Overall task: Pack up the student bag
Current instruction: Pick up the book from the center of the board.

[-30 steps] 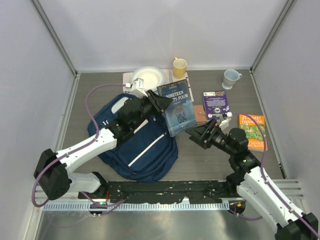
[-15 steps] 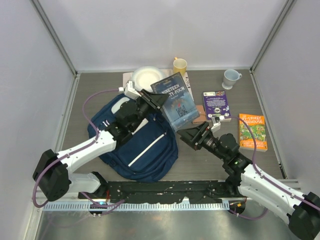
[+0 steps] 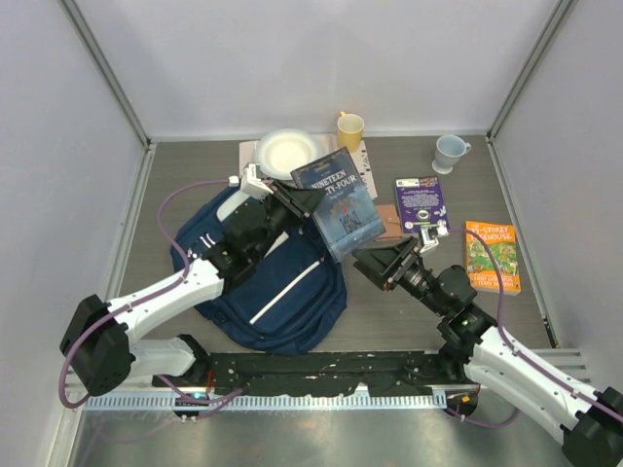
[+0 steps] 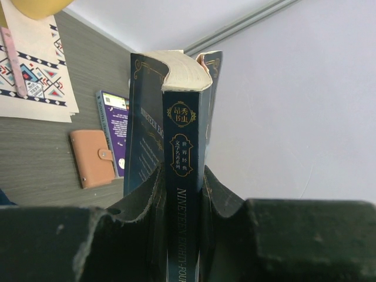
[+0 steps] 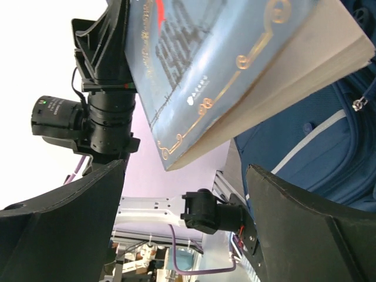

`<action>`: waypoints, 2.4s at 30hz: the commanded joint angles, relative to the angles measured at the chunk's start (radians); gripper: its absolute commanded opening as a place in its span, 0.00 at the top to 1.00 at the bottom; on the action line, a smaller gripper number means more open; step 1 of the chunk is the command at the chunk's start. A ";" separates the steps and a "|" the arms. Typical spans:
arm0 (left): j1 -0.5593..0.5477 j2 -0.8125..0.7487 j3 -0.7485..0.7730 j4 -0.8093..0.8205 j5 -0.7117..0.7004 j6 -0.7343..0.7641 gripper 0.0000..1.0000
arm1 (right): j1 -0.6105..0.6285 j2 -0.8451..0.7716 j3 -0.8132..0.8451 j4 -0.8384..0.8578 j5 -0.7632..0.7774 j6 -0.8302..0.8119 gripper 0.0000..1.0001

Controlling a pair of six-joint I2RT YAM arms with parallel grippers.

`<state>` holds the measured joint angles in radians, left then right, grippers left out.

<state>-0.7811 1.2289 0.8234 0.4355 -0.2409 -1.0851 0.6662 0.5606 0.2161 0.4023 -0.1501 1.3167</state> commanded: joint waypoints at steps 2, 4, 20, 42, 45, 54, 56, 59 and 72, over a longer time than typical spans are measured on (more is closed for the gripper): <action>-0.001 -0.025 0.025 0.138 -0.002 -0.021 1.00 | 0.004 0.010 -0.020 0.122 0.035 0.039 0.10; -0.001 -0.025 0.023 0.146 0.011 -0.042 1.00 | 0.003 0.039 -0.017 0.139 0.052 0.029 0.10; -0.003 -0.052 -0.063 0.218 0.029 -0.137 1.00 | 0.004 0.352 -0.020 0.579 0.122 0.118 0.10; -0.001 -0.048 -0.144 0.255 0.066 -0.203 1.00 | 0.004 0.323 -0.043 0.702 0.244 0.102 0.37; -0.003 -0.063 -0.176 0.258 0.065 -0.220 1.00 | 0.003 0.337 -0.029 0.713 0.236 0.088 0.39; -0.004 -0.105 -0.219 0.227 0.072 -0.236 1.00 | 0.004 0.360 -0.001 0.708 0.230 0.049 0.43; -0.004 -0.101 -0.218 0.213 0.095 -0.237 1.00 | 0.004 0.360 0.005 0.708 0.227 0.041 0.48; -0.004 -0.104 -0.234 0.212 0.112 -0.242 1.00 | 0.004 0.375 0.019 0.702 0.196 0.038 0.50; -0.004 -0.128 -0.287 0.191 0.156 -0.223 1.00 | 0.004 0.334 0.039 0.587 0.184 0.001 0.94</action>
<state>-0.7692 1.1297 0.5304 0.5949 -0.1879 -1.3411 0.6708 0.9360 0.1761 0.9192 0.0200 1.3525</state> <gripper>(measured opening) 0.240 0.265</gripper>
